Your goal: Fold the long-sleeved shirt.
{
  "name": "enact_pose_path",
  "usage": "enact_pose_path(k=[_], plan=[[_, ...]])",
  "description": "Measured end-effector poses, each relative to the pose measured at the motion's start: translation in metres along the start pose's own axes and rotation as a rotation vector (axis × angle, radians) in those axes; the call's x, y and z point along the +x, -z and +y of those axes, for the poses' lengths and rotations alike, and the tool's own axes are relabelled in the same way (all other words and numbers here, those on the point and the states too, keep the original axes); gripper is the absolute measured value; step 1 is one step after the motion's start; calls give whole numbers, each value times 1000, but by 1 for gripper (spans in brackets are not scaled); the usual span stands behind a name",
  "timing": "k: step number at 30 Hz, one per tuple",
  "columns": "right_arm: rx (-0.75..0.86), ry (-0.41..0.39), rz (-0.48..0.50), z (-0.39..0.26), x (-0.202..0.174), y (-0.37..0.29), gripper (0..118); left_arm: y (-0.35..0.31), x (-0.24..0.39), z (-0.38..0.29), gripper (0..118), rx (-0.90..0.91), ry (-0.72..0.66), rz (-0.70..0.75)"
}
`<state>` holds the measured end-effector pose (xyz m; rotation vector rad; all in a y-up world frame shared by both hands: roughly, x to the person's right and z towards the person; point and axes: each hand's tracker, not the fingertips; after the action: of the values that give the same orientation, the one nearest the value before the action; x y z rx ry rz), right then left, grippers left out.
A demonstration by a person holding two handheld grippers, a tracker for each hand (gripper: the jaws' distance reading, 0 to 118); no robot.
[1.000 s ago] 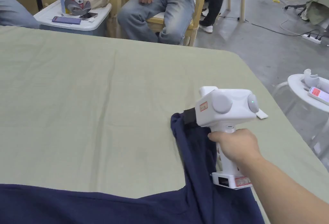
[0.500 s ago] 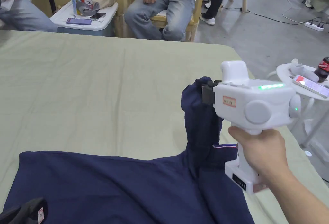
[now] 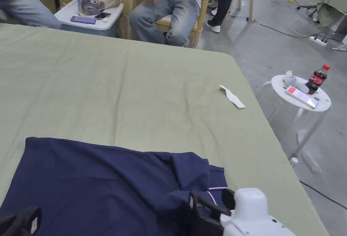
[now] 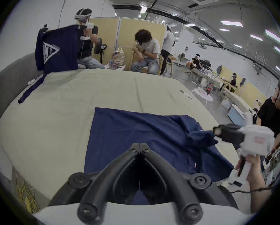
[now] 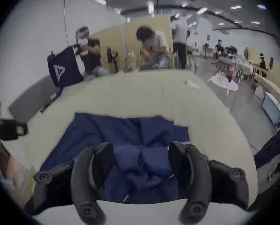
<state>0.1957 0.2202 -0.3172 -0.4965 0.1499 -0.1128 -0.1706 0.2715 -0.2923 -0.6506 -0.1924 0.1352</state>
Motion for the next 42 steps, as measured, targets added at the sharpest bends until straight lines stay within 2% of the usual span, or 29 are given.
enact_pose_path(k=[3,6,7,8,9,10,12,14,19,21,24,26,27,29,30,35,37,38,39,40,42], plan=[[142,-4,-63,30,5,-41,88,-10,-4,4,0,6,-5,17],[157,16,-125,55,9,-58,88,-14,-19,-2,0,23,-40,39],[149,15,-145,59,10,-61,84,-16,-22,-3,0,25,-45,39],[159,21,-156,57,8,-63,70,-19,-25,-4,0,29,-44,47],[164,28,-158,54,6,-64,47,-20,-26,-6,0,30,-49,54],[159,29,-151,48,4,-61,4,-19,-33,-11,0,33,-51,65],[65,-16,-188,33,-5,-50,0,-19,-38,-17,0,29,-50,77],[-1,-43,-127,12,-13,-38,0,-16,-38,-22,0,15,-43,95],[-94,-51,-66,-22,-35,-15,0,12,-58,-36,0,-26,-63,123],[-115,-39,-25,-22,-38,-8,0,29,-70,-24,0,-17,-88,100],[-111,-52,-28,-14,-37,-2,0,67,-87,21,0,70,-76,96],[-106,-41,-22,-6,-29,1,0,116,-109,60,20,79,-57,108],[-107,-32,-17,-4,-25,3,0,140,-119,75,20,65,-48,104],[-110,-11,-28,-1,-16,8,0,208,-148,98,84,-12,-37,77],[-116,-2,-35,-1,-12,11,0,238,-153,108,95,-41,-40,71],[-175,7,-103,-9,11,21,0,342,-192,90,76,-286,-115,99],[-194,29,-118,-13,21,22,0,334,-177,71,70,-290,-77,102],[-207,47,-127,-15,25,23,0,336,-177,74,52,-125,53,138],[-212,57,-131,-17,27,24,0,342,-174,69,44,-213,22,183],[-215,63,-139,-20,29,25,0,337,-174,69,28,-211,31,241],[-230,70,-168,-22,32,31,0,324,-167,70,7,-202,-106,180]])
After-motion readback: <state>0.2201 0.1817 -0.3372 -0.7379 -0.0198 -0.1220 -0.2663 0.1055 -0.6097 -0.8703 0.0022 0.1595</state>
